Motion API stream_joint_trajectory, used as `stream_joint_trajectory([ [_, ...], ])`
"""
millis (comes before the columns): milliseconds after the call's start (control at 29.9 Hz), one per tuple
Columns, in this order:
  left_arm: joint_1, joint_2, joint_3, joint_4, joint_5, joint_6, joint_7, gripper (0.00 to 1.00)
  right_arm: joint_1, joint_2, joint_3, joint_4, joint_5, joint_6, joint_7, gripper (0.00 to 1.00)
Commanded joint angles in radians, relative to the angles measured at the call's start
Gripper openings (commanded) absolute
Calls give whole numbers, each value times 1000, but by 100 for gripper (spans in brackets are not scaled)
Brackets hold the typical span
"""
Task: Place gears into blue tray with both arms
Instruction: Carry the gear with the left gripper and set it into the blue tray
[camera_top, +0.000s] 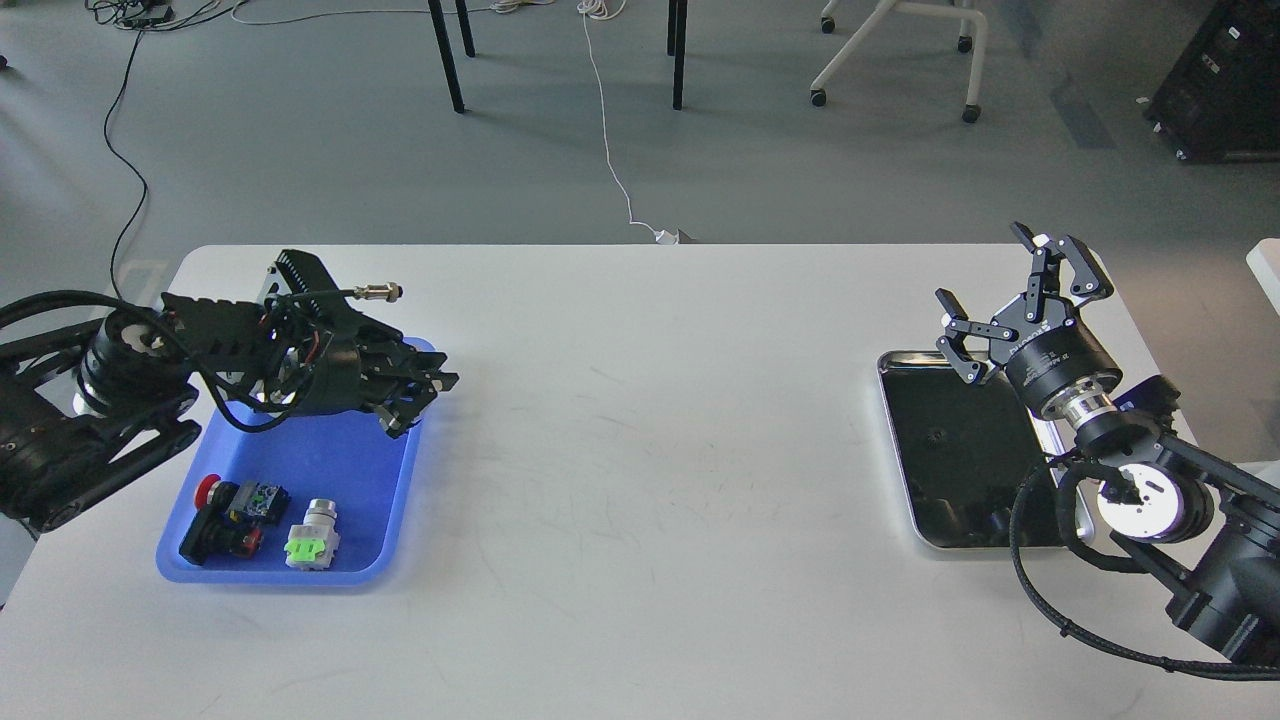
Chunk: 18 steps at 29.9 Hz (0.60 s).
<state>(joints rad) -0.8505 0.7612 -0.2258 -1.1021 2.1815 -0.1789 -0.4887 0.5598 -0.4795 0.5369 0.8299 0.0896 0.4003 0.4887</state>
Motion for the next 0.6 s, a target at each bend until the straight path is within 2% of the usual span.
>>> stream_joint_trajectory([
  [0, 51, 81, -3, -19, 0, 6, 0, 13, 0, 1, 0, 0, -1, 0, 0, 97],
  [368, 111, 106, -3, 99, 0, 9, 0, 14, -1, 2, -2, 3, -1, 2, 0, 97],
  [568, 126, 104, -3, 133, 0, 10, 0, 17, -3, 2, -2, 3, -1, 2, 0, 97],
])
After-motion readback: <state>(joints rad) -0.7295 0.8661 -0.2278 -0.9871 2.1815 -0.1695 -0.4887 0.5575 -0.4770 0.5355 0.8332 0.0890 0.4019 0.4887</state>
